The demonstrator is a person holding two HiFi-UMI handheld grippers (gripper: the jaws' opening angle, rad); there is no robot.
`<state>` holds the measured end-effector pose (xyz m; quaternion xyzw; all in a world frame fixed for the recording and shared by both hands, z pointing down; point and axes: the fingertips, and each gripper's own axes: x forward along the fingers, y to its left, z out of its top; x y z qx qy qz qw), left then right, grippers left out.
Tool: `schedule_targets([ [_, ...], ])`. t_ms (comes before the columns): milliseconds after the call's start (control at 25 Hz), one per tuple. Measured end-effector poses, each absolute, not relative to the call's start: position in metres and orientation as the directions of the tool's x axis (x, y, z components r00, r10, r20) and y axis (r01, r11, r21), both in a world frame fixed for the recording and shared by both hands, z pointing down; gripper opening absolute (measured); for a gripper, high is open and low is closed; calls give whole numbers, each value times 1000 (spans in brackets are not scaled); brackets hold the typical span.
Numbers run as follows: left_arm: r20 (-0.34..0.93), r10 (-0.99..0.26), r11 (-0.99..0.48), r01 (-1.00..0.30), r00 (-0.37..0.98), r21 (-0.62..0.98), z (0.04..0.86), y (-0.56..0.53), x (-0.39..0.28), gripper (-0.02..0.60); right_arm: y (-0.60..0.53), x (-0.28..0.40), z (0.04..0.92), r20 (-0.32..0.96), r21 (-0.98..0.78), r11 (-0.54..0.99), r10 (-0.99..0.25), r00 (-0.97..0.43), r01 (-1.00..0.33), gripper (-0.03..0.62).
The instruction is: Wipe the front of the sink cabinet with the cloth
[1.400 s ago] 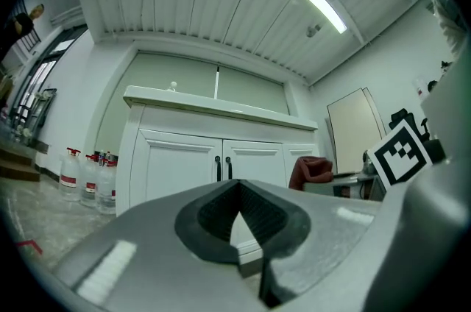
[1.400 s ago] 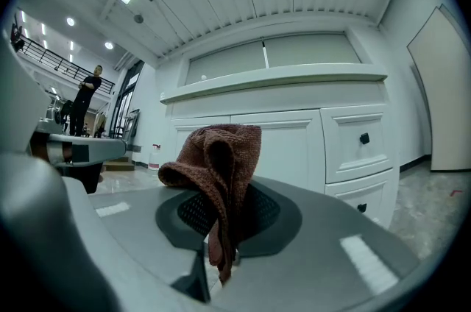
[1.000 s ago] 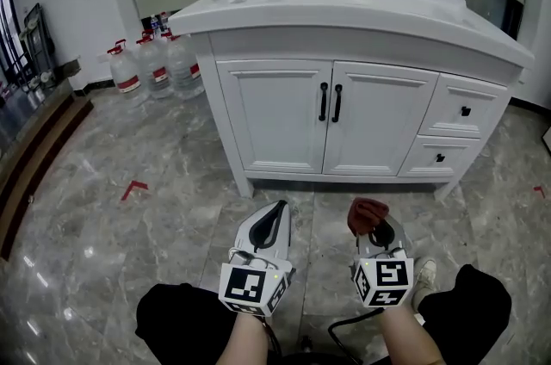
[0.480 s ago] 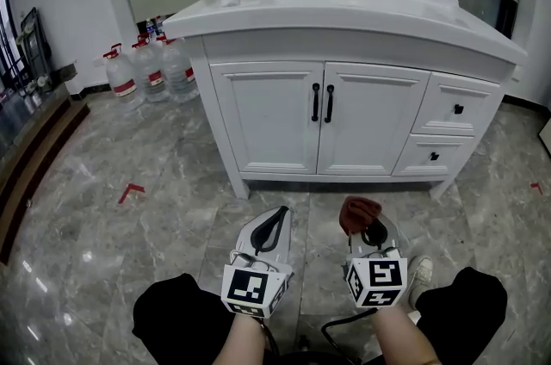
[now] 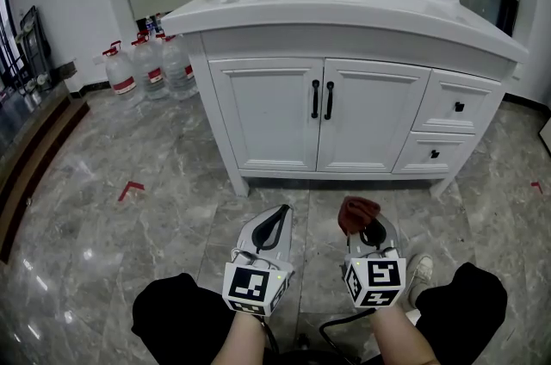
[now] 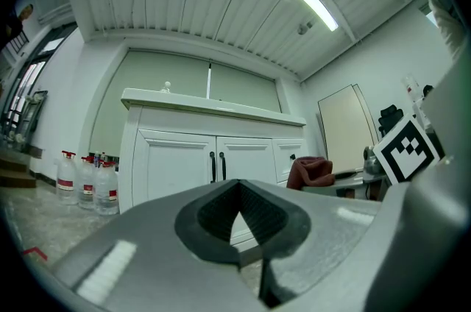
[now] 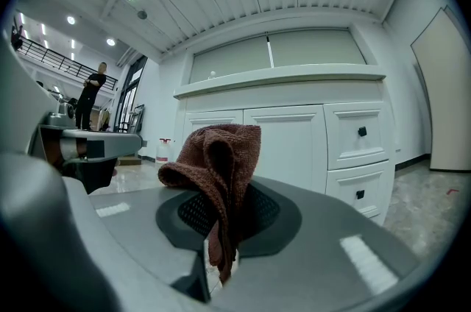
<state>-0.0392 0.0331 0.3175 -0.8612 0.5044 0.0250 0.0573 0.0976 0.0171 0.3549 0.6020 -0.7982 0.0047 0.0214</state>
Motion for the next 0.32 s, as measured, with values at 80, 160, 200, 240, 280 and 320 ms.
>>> schedule_targets([
  [80,-98,-865,-487,-871,492,-73,318,33,-38,1,18,98,355,41,21,270,-962,-269,-963,77],
  [160,-95,-864,-489,-869,494,-73,318,32,-38,1,18,97,355,41,18,270,-962,-269,-963,77],
  [200,-95,-864,-490,-869,495,-73,318,32,-38,1,19,97,355,41,15,271,-962,-270,-963,77],
  [240,-95,-863,-491,-868,496,-73,318,32,-37,1,19,96,355,41,12,271,-962,-270,-962,77],
  [280,-95,-863,-492,-868,497,-73,318,31,-37,1,18,95,355,41,10,271,-962,-271,-962,77],
  [320,-96,-862,-493,-867,498,-74,318,31,-37,1,18,95,355,41,8,271,-962,-271,-962,77],
])
